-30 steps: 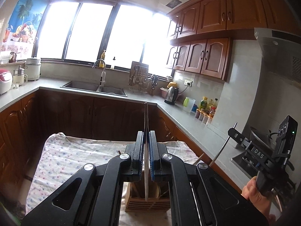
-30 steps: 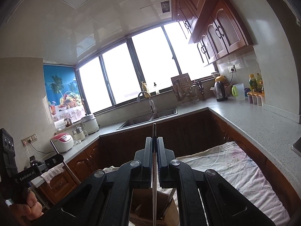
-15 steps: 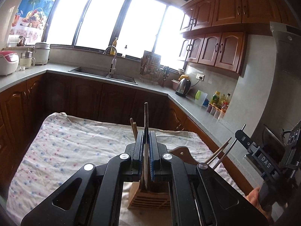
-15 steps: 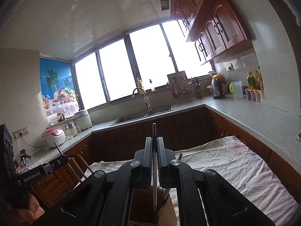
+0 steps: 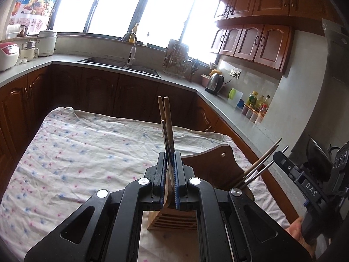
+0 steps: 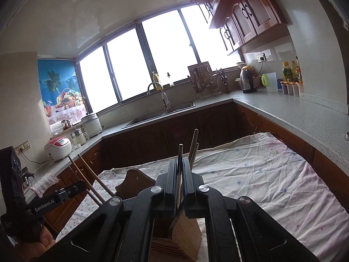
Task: Organize utensils
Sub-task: 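Open the left tool to drop its chopstick in the holder while the right tool releases its own, then move both open tools back down to the remaining utensils on the cloth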
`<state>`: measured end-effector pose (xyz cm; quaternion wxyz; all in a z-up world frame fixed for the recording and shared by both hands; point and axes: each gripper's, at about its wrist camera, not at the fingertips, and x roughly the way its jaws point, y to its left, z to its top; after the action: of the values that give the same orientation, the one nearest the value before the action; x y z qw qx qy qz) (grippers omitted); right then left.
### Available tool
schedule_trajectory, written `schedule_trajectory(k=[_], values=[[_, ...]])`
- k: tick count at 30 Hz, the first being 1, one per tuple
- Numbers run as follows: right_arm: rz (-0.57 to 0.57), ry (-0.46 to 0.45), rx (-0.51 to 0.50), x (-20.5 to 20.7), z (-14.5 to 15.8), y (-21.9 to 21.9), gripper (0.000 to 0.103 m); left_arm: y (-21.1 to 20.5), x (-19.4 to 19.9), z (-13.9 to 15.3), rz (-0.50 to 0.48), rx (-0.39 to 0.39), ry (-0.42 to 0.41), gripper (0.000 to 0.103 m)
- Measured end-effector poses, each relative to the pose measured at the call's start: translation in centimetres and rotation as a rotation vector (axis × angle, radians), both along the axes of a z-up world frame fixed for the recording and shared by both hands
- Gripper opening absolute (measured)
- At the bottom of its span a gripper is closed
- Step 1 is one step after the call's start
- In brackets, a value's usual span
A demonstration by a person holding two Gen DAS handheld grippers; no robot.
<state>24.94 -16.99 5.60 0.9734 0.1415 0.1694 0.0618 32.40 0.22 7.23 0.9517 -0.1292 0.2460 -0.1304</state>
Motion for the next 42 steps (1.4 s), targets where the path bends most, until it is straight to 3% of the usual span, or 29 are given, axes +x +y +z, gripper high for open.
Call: schedule_trajectory(k=[9,11,15,16,18,22,24,27,31,42], values=[[0.009,0.017,0.004,0.2,0.0,-0.2,0.006,0.1,0.3,0.1,0.0,0.011,0.007,0.006],[0.013,0.022,0.005,0.3,0.1,-0.2,0.01,0.2,0.4,0.1,0.001,0.014,0.016,0.007],[0.015,0.025,0.015,0.1,0.3,-0.4,0.012,0.7,-0.1,0.2,0.03,0.018,0.015,0.037],[0.005,0.026,0.006,0.0,0.4,-0.4,0.016,1.0,-0.3,0.3,0.037,0.014,0.014,0.043],[0.001,0.01,0.016,-0.6,0.6,-0.7,0.047,1.5,-0.6,0.3,0.048,0.007,0.014,0.044],[-0.008,-0.01,0.044,-1.7,1.1,-1.3,0.063,2.3,-1.4,0.1,0.075,0.005,0.022,0.064],[-0.013,-0.004,0.063,-2.1,1.1,-1.6,0.083,2.7,-1.9,0.1,0.082,0.005,0.026,0.072],[-0.003,-0.008,0.079,-2.8,1.0,-1.9,0.094,3.3,-3.0,0.1,0.111,0.01,0.021,0.088],[0.015,0.005,0.083,-4.1,1.0,-1.9,0.099,4.1,-4.7,-0.2,0.132,0.027,0.025,0.096],[0.038,0.061,0.052,-9.9,0.3,-2.3,0.1,5.1,-10.8,-0.4,0.127,0.04,0.039,0.096]])
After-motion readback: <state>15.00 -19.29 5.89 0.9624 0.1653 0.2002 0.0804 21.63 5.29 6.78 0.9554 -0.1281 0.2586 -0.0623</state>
